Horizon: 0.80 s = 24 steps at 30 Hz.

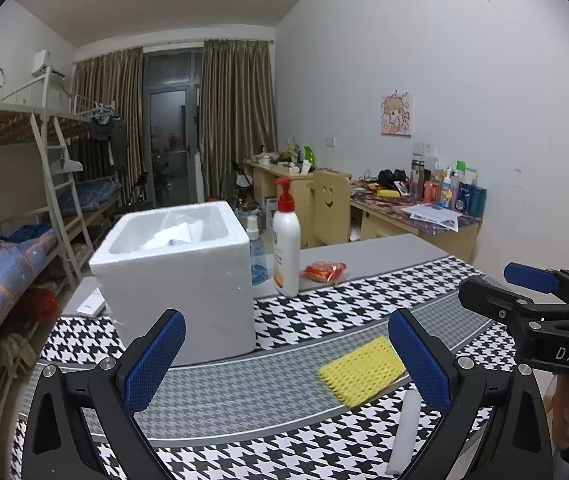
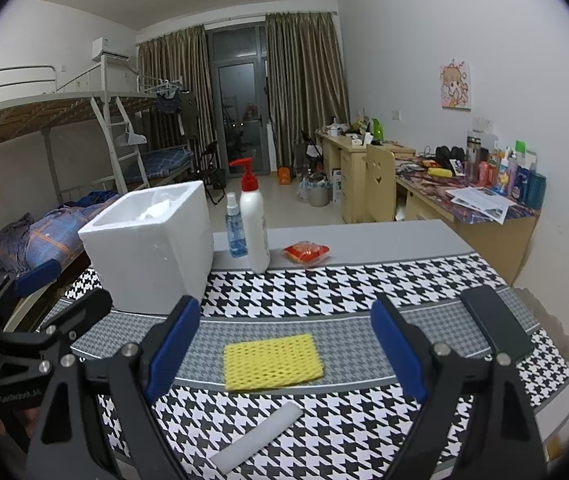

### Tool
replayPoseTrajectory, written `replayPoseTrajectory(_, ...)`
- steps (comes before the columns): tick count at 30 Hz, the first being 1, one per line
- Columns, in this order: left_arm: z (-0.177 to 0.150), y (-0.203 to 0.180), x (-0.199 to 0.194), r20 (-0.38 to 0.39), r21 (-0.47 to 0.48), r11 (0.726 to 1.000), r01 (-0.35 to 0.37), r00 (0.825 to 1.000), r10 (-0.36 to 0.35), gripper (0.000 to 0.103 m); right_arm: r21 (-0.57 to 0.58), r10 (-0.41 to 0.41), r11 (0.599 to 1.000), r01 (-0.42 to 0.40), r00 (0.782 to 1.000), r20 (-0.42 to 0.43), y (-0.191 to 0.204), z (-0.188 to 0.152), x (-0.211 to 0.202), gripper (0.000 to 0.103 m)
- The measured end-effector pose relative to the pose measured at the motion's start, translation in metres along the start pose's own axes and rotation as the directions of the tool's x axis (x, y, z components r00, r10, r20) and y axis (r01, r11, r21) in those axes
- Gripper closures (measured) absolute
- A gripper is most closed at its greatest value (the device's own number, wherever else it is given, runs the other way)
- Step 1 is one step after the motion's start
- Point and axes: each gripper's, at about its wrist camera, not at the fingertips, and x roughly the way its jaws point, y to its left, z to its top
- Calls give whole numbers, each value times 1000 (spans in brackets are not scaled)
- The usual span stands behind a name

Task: Organize soft objects
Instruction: 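Move the left tool toward the yellow mesh sponge while the right tool approaches the white foam stick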

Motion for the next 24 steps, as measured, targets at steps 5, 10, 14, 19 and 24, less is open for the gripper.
replayPoseTrajectory(5, -3, 2, 4, -13, -4, 1000, -1, 1000, 1, 1, 9, -7, 1000, 8, 1000, -18, -5, -5, 3, 13)
replayPoseTrajectory(10, -5, 3, 13, -29, -10, 1000, 17, 999, -17, 1, 15, -13, 1000, 14, 1000, -25, -7, -10, 1, 13)
replayPoseTrajectory(14, -8, 3, 21, -44, -2, 1000, 29, 999, -29, 1, 17, -22, 1000, 23, 999, -43, -8, -17, 3, 13)
replayPoseTrajectory(19, -10, 3, 32, -71, -1, 998, 65, 995, -65, 1, 22, -33, 999, 34, 998, -58, -7, -25, 5, 13)
replayPoseTrajectory(24, -11, 4, 46, -122, 6, 997, 75, 990, -74, 1, 29, -44, 999, 46, 996, -77, -9, -34, 6, 13)
